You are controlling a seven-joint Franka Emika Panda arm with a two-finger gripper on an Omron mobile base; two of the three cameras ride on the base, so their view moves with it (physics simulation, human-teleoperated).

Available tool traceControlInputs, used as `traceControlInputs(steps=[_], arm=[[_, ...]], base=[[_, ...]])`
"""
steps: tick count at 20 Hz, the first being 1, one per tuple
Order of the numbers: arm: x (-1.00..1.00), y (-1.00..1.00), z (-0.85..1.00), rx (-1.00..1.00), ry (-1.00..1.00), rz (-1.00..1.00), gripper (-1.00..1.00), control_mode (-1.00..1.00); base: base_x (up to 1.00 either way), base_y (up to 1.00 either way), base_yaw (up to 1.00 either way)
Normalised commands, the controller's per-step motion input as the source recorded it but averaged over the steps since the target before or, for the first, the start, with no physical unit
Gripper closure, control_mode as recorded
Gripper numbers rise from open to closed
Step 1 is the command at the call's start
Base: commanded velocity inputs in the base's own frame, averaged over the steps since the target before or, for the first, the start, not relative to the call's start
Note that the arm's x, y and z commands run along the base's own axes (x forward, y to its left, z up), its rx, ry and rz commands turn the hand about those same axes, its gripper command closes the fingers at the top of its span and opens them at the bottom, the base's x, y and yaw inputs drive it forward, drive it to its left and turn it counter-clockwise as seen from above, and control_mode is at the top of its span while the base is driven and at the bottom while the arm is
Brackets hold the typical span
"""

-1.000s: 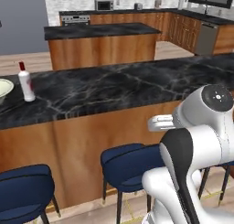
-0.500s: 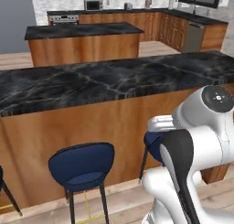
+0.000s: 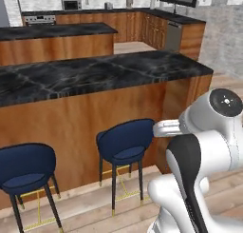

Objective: There is a bowl on the dining counter. Grab a lemon wedge from the fridge and place it in the bowl. Then get the liquor bottle and glass cup from the cabinet and place them next to the bowl.

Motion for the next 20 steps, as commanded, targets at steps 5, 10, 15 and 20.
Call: traceControlInputs(steps=[5,10,15,20], arm=[[0.00,0.00,0.00,0.00,0.00,0.00,-1.00,1.00],[0.00,0.00,0.00,0.00,0.00,0.00,-1.00,1.00],[0.00,0.00,0.00,0.00,0.00,0.00,-1.00,1.00],[0.00,0.00,0.00,0.00,0.00,0.00,-1.00,1.00]], base=[[-0.49,-1.00,-0.05],[-0.04,-1.00,0.00],[0.02,-1.00,0.00],[0.08,-1.00,0.01]])
